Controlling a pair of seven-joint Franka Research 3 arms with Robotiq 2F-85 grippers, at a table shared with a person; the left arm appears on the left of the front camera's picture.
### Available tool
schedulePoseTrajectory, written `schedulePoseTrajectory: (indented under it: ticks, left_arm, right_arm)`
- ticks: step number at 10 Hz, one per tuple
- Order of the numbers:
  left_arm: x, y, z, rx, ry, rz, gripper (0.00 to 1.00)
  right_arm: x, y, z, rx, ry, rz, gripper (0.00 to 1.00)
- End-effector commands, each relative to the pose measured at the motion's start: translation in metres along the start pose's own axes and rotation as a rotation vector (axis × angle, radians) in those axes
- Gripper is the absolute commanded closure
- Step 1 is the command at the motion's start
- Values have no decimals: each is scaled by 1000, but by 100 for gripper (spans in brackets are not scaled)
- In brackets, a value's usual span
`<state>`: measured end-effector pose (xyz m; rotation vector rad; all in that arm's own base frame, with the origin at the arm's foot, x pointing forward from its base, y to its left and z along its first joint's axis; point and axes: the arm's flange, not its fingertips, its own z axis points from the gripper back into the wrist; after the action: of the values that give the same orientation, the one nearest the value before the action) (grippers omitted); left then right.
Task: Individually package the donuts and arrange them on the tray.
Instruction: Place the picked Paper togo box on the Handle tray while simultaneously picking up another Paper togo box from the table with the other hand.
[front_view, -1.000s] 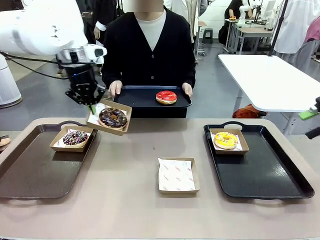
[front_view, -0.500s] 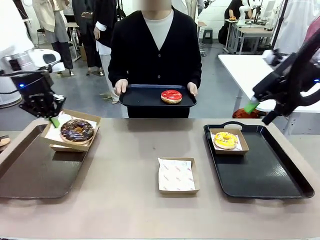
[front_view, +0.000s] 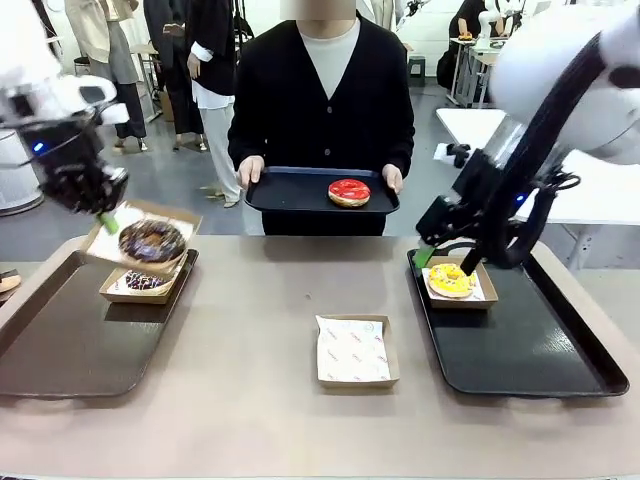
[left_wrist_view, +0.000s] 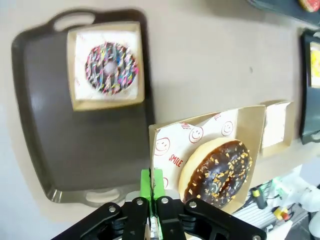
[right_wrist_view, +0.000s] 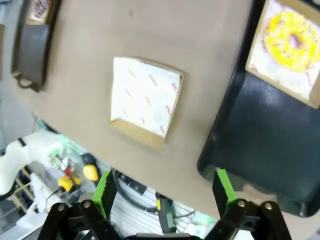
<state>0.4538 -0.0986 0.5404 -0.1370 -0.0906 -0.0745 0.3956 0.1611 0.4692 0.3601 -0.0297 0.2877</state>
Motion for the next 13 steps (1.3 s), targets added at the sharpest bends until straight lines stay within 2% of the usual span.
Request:
schedulePoseTrajectory:
  ticks: [1, 2, 3, 4, 13]
  left_arm:
    - [36, -2, 14, 29, 57, 17, 98]
    - [87, -37, 45, 32, 60, 19, 98]
    - [25, -12, 7, 4, 15, -1, 98]
    - [25, -12, 7, 4, 15, -1, 98]
    - [25, -12, 7, 4, 15, -1, 98]
  right_arm:
    - [1, 16, -26, -86, -43, -27, 0]
    - [4, 19, -38, -98, -61, -32, 0]
    - [5, 19, -42, -84, -53, -38, 0]
    - [4, 16, -27, -52, -33, 3, 0]
    - [4, 16, -27, -52, -33, 3, 0]
